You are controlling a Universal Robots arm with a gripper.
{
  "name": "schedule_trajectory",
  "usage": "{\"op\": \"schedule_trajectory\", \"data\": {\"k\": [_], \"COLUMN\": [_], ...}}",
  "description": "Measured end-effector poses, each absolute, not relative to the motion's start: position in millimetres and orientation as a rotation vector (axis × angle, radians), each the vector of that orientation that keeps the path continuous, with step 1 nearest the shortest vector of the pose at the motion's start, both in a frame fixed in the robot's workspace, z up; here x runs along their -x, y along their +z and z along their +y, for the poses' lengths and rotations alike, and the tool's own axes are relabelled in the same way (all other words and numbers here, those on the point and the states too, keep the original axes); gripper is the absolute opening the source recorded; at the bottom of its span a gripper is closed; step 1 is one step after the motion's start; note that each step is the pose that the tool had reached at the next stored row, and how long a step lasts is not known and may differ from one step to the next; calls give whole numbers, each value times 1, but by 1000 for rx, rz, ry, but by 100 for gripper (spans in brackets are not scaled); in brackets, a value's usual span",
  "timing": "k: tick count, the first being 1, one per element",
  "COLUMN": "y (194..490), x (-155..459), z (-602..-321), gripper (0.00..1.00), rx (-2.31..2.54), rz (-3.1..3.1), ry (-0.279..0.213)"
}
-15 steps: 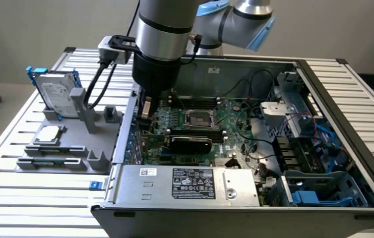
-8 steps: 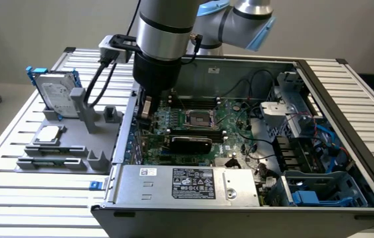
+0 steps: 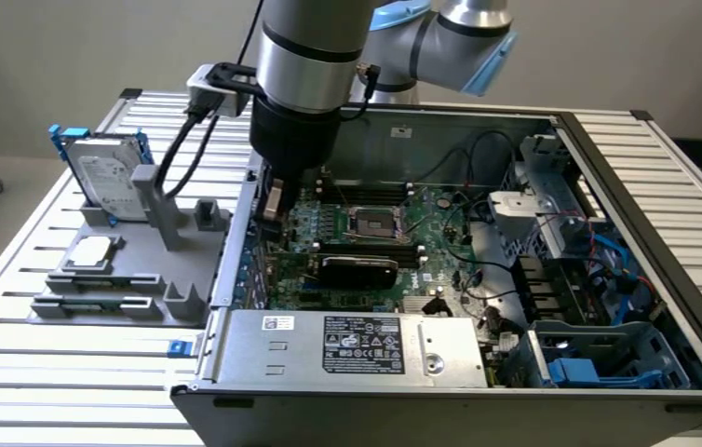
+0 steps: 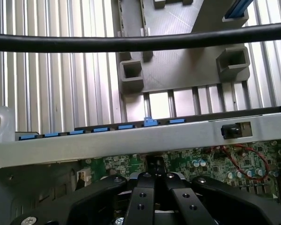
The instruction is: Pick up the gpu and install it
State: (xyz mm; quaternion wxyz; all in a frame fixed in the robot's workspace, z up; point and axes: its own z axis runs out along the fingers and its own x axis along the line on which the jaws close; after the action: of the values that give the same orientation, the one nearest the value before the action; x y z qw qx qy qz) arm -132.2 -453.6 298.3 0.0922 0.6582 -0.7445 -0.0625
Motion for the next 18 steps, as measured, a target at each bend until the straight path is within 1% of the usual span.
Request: {"op": "schedule_trajectory", "data": {"k": [18], "y": [298], "x": [130], "z": [-458], "gripper": [11], "rx": [-1929], "rz": [-2212], "ry": [-181]}}
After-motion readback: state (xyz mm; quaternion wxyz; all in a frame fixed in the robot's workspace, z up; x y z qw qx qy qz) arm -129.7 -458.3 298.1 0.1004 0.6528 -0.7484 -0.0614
